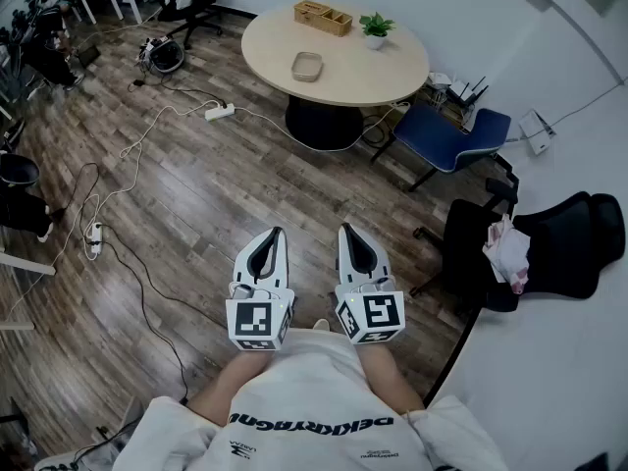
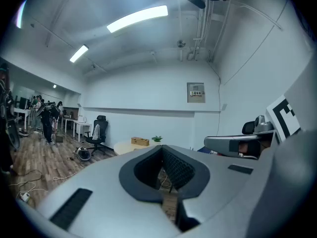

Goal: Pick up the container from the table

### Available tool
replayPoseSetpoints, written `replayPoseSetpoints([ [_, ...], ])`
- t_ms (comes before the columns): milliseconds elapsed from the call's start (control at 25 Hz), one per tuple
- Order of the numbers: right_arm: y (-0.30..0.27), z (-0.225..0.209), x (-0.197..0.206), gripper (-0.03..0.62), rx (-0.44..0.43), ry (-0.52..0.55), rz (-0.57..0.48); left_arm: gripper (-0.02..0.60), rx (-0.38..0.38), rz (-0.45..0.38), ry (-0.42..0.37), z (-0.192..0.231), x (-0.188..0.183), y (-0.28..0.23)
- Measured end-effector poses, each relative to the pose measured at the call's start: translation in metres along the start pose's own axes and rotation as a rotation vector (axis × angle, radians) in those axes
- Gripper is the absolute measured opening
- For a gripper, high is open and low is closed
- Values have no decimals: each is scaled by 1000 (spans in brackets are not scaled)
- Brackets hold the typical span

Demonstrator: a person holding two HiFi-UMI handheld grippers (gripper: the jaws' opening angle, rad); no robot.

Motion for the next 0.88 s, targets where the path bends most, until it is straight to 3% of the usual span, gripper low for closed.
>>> replayPoseSetpoints([
  [400, -28, 26, 3, 32, 32, -24, -8, 15, 42, 3, -8, 42, 1, -5],
  [880, -73, 48, 6, 32, 89, -7, -15, 15, 36, 9, 21, 104, 12, -26],
])
Point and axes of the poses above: the fingertips, and each gripper's own axes: y backward along the fingers, z to its left, x out of its underside, the point moved 10 cm from there along y, backward along the fingers, and after that the axes turned 1 degree about z, right-handed, at the moved point
